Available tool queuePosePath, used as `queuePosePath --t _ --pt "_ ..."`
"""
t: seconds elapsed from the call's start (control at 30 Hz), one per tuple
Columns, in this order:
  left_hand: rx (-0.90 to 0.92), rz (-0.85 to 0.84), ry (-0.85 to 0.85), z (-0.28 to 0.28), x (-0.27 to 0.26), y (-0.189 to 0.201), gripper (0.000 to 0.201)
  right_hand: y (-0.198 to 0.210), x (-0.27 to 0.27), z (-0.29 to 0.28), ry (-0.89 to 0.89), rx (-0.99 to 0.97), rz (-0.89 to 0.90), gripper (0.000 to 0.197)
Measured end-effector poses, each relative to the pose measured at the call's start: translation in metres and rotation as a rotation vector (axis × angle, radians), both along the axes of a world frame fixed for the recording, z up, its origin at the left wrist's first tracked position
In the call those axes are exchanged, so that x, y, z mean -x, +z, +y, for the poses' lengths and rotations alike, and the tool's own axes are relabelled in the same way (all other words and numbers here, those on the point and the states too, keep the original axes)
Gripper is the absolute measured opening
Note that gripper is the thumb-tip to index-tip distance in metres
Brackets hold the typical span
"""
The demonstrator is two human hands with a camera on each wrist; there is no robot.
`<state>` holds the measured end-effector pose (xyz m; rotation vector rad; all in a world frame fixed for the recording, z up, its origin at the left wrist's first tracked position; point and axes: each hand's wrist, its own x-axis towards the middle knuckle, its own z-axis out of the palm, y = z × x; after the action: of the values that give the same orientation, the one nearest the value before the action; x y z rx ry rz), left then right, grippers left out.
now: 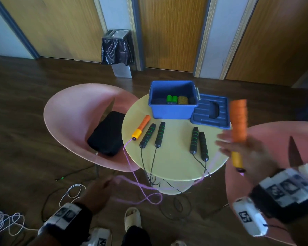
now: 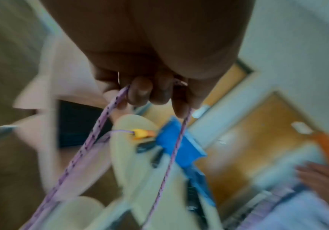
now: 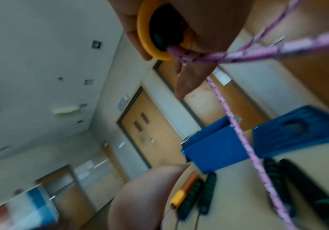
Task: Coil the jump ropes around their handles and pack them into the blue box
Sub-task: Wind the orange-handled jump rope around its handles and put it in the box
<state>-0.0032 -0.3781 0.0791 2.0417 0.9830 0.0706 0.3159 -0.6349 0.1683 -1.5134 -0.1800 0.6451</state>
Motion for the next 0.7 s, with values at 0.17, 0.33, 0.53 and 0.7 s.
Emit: queuePosePath --t 0.17,0.33,0.53,0.7 --pt "-0.096 -0.233 -0.383 -0.044 -0.068 0.066 0.015 0.001 0.066 0.051 0.71 0.304 -0.076 0.055" --pt "-0.092 -0.368 -0.334 -0.046 -0.083 0.089 0.023 -0.003 0.083 0.066 0.922 0.204 -0.021 0.031" --pt "-0.118 -0.254 -0.181 -0.014 -0.032 0.044 0.026 -0.008 0.056 0.04 0.766 0.162 0.136 0.027" --pt "-0.131 -0.114 -0.095 -0.004 -0.003 0.012 0.046 -0.013 0.034 0.023 0.525 0.233 0.018 0.025"
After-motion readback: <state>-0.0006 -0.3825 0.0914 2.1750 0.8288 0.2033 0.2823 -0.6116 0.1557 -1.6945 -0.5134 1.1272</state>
